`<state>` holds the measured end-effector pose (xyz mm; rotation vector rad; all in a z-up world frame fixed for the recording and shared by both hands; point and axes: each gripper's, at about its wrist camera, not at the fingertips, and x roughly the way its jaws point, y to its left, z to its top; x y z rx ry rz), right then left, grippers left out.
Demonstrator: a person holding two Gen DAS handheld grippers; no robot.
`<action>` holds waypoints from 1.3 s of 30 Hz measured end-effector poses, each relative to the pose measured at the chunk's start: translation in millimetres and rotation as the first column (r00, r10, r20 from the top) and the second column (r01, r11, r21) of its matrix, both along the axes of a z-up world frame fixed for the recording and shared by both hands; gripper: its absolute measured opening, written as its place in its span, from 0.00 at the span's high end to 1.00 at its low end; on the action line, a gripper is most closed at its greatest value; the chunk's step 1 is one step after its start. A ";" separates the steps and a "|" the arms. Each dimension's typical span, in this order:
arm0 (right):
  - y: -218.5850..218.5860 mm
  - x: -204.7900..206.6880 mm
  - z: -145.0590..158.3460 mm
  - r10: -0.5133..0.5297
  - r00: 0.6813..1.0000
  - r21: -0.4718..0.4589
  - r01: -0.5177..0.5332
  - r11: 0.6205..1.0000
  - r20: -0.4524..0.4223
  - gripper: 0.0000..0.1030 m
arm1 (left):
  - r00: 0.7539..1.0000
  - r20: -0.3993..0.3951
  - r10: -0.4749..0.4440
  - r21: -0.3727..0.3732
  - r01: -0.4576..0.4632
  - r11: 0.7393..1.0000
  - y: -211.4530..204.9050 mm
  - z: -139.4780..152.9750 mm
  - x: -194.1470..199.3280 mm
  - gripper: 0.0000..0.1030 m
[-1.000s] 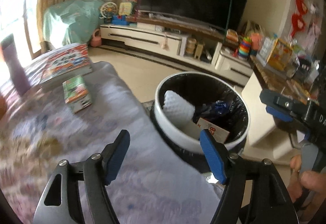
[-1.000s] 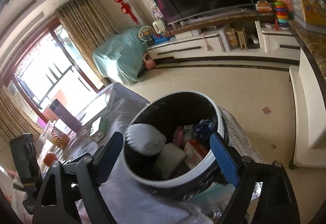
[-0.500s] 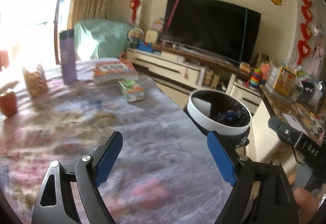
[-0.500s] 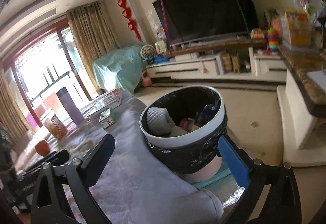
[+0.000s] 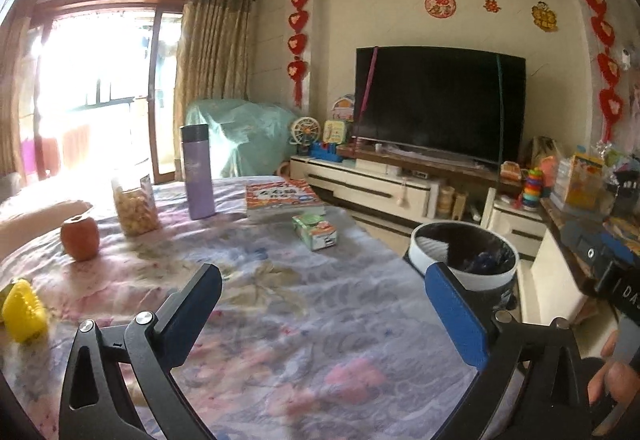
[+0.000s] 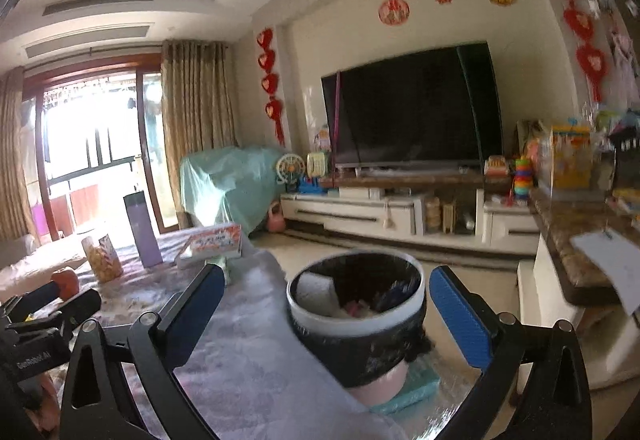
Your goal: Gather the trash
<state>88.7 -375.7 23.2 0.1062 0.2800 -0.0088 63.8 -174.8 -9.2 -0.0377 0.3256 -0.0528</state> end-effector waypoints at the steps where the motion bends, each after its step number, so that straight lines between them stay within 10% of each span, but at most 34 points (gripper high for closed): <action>1: 0.8 -0.2 -3.8 0.001 1.000 0.006 0.000 1.000 -0.007 0.00 | 1.000 0.005 0.017 0.007 -0.017 1.000 -0.2 -1.5 -2.5 0.00; 39: 6.4 -11.7 -15.7 0.010 1.000 0.016 -0.010 1.000 -0.012 0.00 | 0.998 0.019 0.054 0.033 -0.055 0.998 1.4 -9.2 1.9 0.01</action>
